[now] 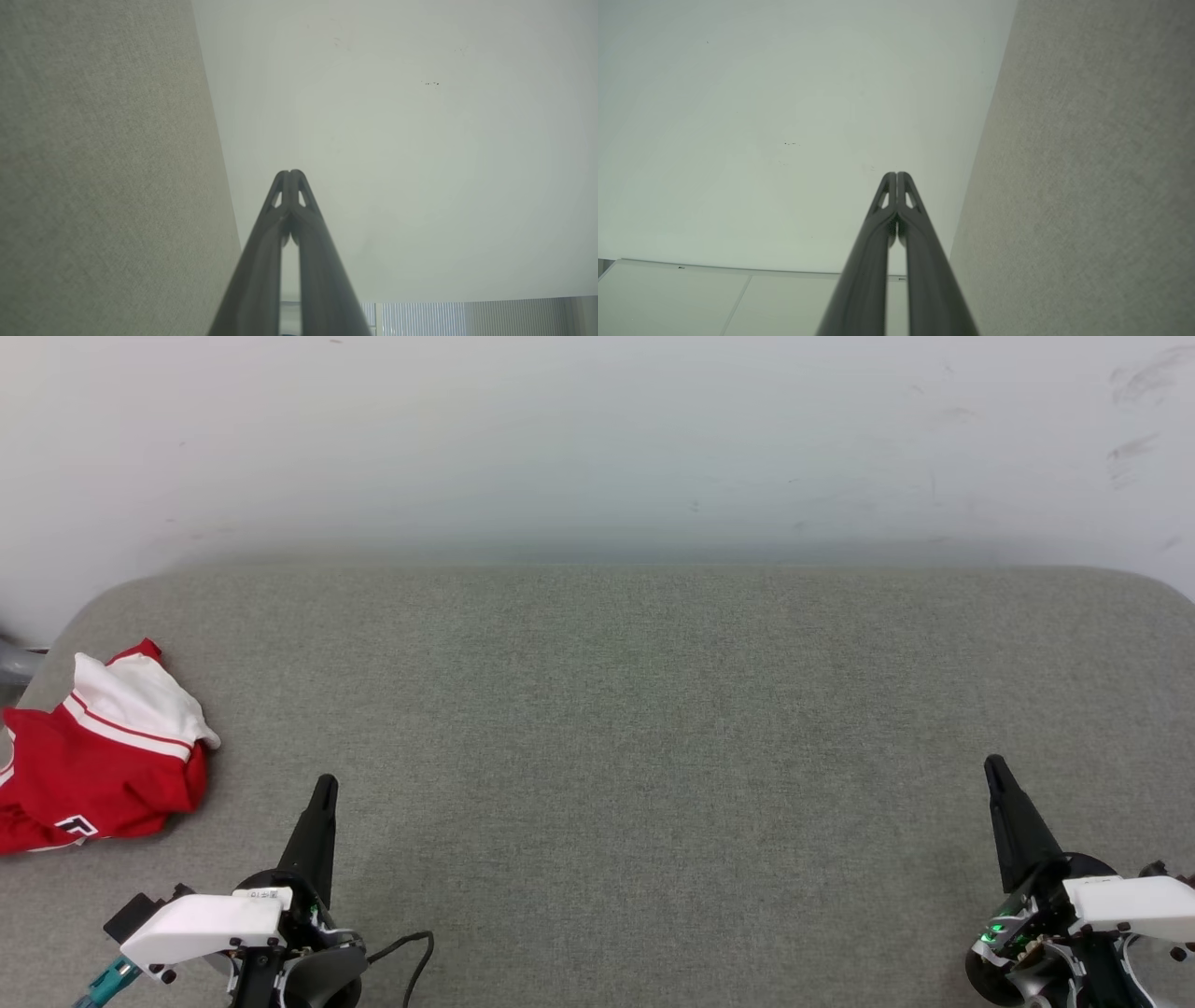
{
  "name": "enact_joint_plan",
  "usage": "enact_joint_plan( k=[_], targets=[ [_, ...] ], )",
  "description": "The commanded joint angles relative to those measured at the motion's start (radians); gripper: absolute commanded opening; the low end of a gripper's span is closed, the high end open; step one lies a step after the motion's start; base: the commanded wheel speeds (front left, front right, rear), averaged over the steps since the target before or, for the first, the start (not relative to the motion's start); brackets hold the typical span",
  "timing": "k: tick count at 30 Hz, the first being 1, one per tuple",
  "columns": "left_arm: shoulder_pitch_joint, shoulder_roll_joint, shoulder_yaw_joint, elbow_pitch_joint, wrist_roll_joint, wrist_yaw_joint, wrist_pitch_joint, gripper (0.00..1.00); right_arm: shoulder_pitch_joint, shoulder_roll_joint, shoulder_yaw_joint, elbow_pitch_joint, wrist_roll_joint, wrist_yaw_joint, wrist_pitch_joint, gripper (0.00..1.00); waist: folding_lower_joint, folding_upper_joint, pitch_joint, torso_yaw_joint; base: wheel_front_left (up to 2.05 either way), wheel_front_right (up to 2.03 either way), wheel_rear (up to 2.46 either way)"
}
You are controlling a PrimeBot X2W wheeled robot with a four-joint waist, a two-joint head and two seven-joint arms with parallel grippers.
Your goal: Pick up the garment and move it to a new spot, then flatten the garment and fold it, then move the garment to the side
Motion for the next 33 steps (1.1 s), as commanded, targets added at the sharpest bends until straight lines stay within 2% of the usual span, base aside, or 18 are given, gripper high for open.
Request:
enact_joint_plan(
  k=[1, 19, 20, 29, 33],
  targets=[
    [-0.006, -0.001, 0.003, -0.001, -0.002, -0.002, 0.002, 0.0, -0.012, 0.004, -0.001, 0.001, -0.006, 0.0, 0.001, 0.0, 0.0, 0.0, 0.0, 0.0, 0.0, 0.0, 0.0],
    [-0.006, -0.001, 0.003, -0.001, -0.002, -0.002, 0.002, 0.0, -0.012, 0.003, -0.001, 0.001, -0.006, 0.0, 0.001, 0.0, 0.0, 0.0, 0.0, 0.0, 0.0, 0.0, 0.0],
    [0.001, 0.0, -0.001, 0.003, 0.0, 0.0, 0.0, 1.0, 0.001, 0.0, 0.0, 0.002, 0.0, 0.0, 0.0, 1.0, 0.0, 0.0, 0.0, 0.0, 0.0, 0.0, 0.0],
    [0.031, -0.003, -0.013, 0.009, 0.009, 0.0, -0.032, 1.0, 0.036, 0.001, 0.005, 0.019, -0.019, 0.0, -0.03, 1.0, 0.0, 0.0, 0.001, 0.001, 0.0, 0.0, 0.0],
    [0.034, -0.003, -0.006, 0.001, 0.059, 0.0, -0.051, 1.0, 0.042, 0.001, 0.0, 0.007, -0.071, 0.0, -0.05, 1.0, 0.0, 0.0, 0.001, 0.001, 0.0, 0.0, 0.0]
  ],
)
